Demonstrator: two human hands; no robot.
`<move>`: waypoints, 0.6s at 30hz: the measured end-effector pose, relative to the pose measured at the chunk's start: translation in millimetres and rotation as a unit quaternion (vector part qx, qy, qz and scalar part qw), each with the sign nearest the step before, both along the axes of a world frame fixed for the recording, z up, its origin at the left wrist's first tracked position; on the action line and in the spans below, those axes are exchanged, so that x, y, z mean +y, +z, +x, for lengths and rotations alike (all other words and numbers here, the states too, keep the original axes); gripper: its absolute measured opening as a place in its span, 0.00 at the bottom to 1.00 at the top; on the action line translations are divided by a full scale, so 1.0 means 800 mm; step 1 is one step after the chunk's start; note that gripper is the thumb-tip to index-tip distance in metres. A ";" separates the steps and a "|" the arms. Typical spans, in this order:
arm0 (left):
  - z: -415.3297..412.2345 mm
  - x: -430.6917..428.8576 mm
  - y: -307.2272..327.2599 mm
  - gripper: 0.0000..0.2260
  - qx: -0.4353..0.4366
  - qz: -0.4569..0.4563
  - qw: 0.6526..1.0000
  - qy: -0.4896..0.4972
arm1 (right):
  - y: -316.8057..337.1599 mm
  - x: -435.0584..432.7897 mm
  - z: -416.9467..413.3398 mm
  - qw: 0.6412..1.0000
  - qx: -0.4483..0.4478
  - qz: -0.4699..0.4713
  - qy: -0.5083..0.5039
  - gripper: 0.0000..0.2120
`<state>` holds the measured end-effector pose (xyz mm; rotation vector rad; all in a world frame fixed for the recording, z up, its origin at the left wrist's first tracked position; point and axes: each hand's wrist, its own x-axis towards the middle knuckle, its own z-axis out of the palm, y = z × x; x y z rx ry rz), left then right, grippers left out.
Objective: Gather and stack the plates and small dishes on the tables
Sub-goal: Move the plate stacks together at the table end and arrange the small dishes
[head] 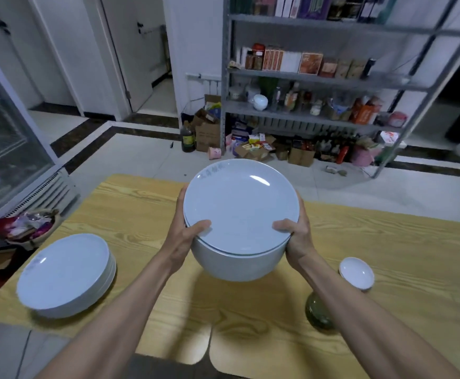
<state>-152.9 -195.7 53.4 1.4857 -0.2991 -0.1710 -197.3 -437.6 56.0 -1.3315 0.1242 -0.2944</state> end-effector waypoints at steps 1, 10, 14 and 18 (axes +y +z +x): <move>-0.006 -0.007 0.003 0.43 -0.005 0.003 1.000 -0.010 | 0.004 -0.006 -0.015 1.000 -0.004 0.000 -0.011 0.38; -0.077 -0.083 0.027 0.43 -0.001 -0.013 0.991 -0.130 | 0.031 -0.055 -0.154 0.990 -0.002 0.014 -0.144 0.36; -0.107 -0.138 0.034 0.42 0.004 -0.011 0.982 -0.189 | 0.033 -0.091 -0.215 0.979 -0.002 0.027 -0.203 0.38; -0.139 -0.204 0.033 0.43 0.005 -0.015 0.971 -0.238 | 0.029 -0.139 -0.272 0.966 -0.007 0.036 -0.254 0.37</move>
